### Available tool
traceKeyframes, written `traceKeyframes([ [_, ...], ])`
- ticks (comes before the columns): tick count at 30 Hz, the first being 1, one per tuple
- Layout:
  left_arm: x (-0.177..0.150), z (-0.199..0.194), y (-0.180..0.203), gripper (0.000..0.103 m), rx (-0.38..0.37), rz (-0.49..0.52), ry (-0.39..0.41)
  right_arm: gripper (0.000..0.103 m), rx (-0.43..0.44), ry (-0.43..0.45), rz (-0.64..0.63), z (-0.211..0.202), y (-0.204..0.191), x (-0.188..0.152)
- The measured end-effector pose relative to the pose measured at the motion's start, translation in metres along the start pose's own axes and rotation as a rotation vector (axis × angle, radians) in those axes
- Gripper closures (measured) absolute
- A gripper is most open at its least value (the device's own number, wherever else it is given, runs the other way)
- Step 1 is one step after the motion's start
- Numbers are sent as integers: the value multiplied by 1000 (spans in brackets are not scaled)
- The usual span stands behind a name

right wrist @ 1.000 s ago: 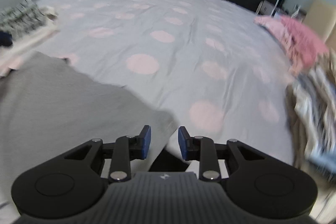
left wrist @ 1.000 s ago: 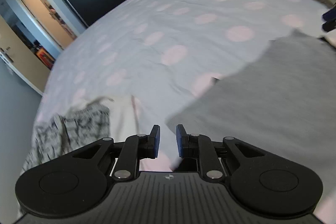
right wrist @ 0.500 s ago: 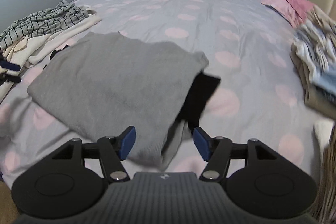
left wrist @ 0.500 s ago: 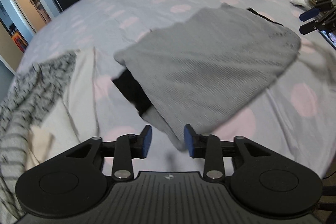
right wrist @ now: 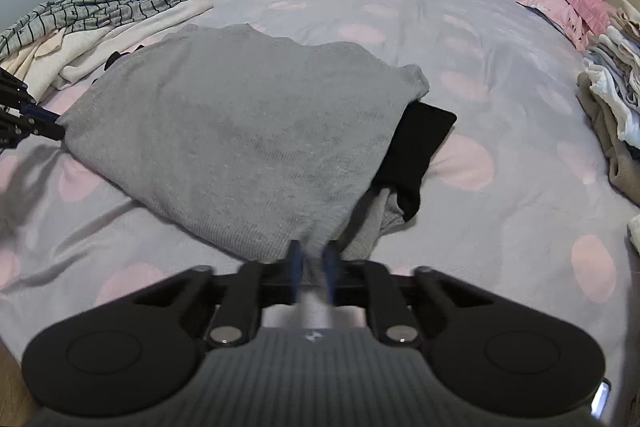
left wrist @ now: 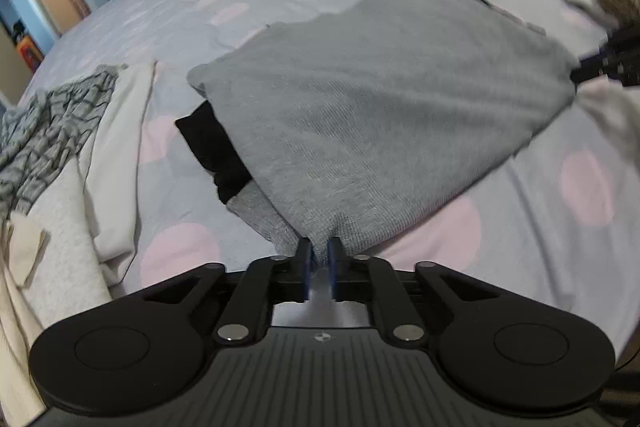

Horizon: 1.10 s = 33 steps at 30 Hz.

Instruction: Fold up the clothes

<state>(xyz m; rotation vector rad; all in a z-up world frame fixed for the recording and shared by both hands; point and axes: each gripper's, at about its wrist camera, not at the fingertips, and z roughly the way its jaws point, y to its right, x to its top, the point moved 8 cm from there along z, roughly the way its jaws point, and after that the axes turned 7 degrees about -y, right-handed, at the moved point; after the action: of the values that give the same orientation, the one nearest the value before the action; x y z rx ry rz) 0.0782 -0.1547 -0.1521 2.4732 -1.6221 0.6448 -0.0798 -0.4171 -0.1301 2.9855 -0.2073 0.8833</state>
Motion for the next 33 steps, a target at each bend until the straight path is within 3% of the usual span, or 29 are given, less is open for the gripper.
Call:
traceKeyframes([
  [7, -13, 18, -12, 99, 11, -5, -110, 97, -13, -127, 12, 21, 14, -16],
  [11, -16, 14, -5, 95, 35, 56, -102, 94, -12, -121, 6, 17, 15, -15],
  [14, -21, 4, -3, 94, 104, 117, -97, 74, -78, -93, -35, 5, 15, -14],
  [17, -23, -8, 1, 94, 194, 177, -50, 69, -127, -37, -99, -8, 9, -12],
  [18, -22, -11, 5, 93, 214, 192, -31, 62, -138, -17, -126, -12, 4, -12],
  [19, -21, -14, 10, 93, 228, 218, -11, 55, -148, 2, -159, -14, -3, -13],
  [23, -24, -14, 40, 89, 333, 442, 44, 54, -226, 37, -402, -12, -38, -23],
  [26, -34, 1, 59, 89, 403, 616, 16, 54, -329, 40, -629, -3, -58, -38],
  [33, -53, 36, 72, 82, 604, 907, -4, 53, -499, 28, -940, 24, -73, -60],
])
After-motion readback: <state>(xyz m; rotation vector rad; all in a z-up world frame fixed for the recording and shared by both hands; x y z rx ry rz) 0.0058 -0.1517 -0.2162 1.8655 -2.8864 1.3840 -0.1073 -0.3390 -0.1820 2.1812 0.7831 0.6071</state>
